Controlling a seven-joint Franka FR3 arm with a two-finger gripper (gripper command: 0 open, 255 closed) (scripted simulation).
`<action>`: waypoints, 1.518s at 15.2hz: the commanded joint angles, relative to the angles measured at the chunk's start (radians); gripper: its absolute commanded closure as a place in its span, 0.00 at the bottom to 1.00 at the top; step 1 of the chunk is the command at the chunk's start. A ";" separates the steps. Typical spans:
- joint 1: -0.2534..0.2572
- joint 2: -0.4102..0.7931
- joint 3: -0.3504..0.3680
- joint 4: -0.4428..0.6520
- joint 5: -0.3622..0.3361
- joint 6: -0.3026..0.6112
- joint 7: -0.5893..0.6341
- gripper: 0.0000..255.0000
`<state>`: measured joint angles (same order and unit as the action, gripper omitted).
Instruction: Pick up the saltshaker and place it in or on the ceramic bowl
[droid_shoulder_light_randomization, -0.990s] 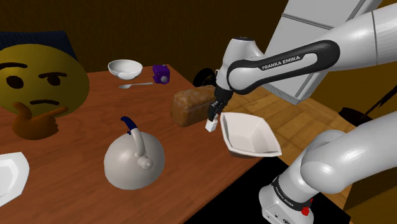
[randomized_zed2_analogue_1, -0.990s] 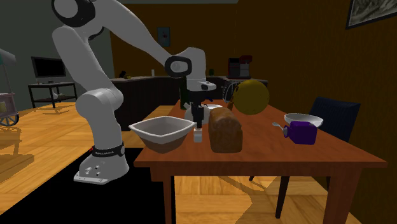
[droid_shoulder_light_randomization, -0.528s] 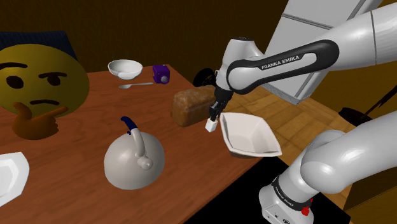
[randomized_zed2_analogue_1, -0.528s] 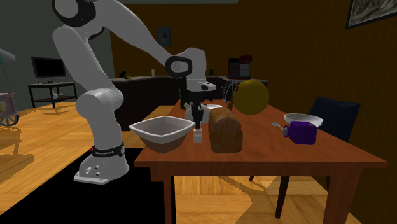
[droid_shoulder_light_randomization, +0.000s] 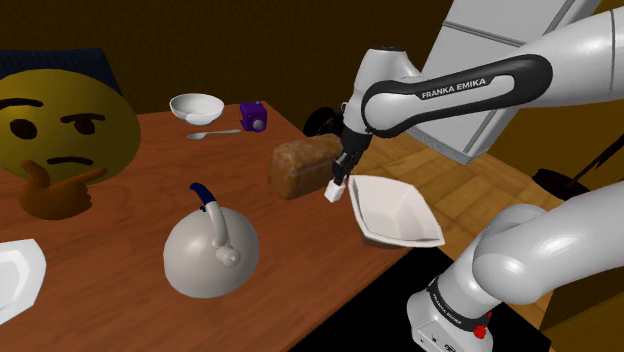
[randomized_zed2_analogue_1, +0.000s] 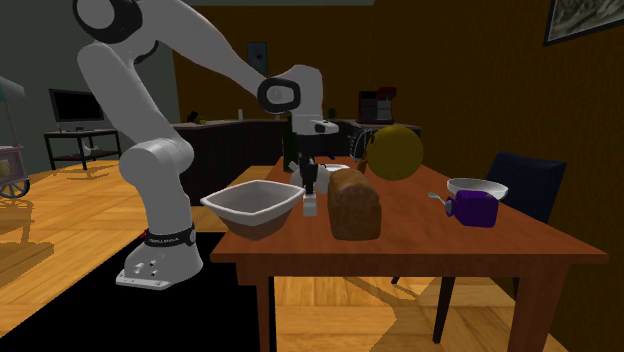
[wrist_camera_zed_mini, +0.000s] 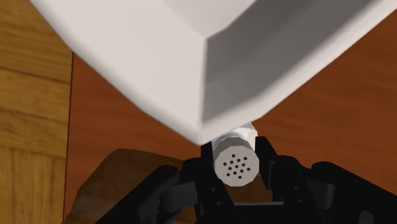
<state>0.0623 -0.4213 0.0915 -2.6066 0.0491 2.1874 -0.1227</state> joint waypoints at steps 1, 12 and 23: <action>-0.001 -0.009 -0.002 0.020 -0.001 -0.030 -0.001 1.00; -0.002 -0.068 -0.008 0.127 -0.003 -0.195 -0.001 1.00; -0.003 -0.093 -0.013 0.256 -0.006 -0.349 -0.001 1.00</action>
<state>0.0595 -0.5136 0.0794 -2.3647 0.0432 1.8534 -0.1231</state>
